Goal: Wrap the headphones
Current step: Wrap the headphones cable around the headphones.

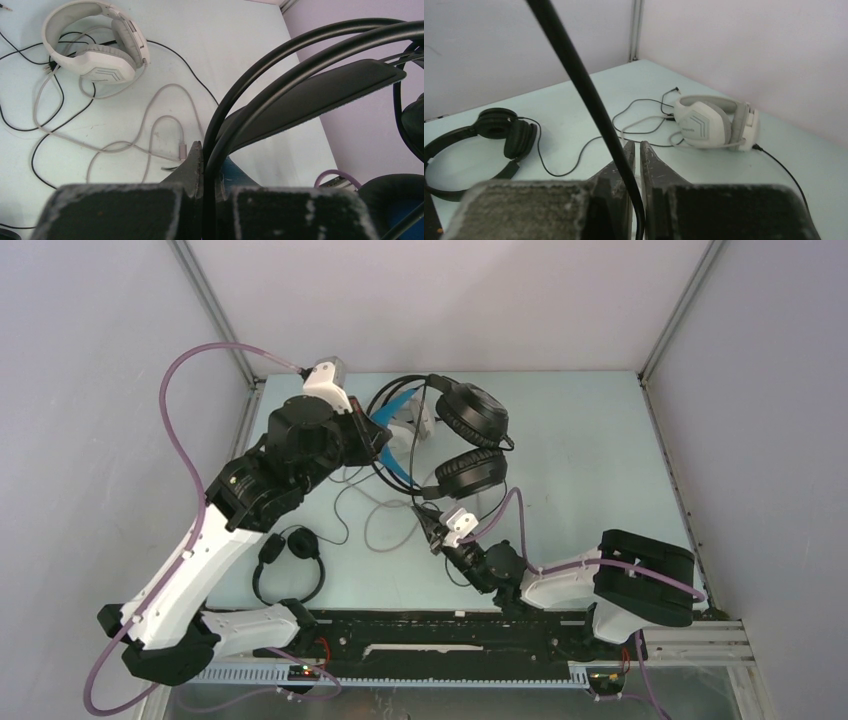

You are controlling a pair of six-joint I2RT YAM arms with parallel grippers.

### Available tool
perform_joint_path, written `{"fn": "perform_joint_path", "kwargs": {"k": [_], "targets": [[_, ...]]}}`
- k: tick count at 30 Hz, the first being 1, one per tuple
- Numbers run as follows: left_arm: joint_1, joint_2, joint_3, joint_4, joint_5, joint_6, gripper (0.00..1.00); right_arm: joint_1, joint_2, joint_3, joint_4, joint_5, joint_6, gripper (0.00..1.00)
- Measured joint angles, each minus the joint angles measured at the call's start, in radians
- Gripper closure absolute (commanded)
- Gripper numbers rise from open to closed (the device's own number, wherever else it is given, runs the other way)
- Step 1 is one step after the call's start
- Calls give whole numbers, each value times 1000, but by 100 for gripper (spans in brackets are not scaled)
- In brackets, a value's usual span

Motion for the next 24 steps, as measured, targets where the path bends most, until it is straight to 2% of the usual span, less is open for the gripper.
{"fn": "perform_joint_path", "kwargs": {"k": [7,13,24], "targets": [[16,-2,54,-20,6,0,100,-17,-7,-72,14,40,48,94],[69,-3,61,-30,27,3,100,-19,-30,-125,32,78,69,94],[84,-3,66,-66,57,18,100,-54,-62,-184,60,175,100,94]]}}
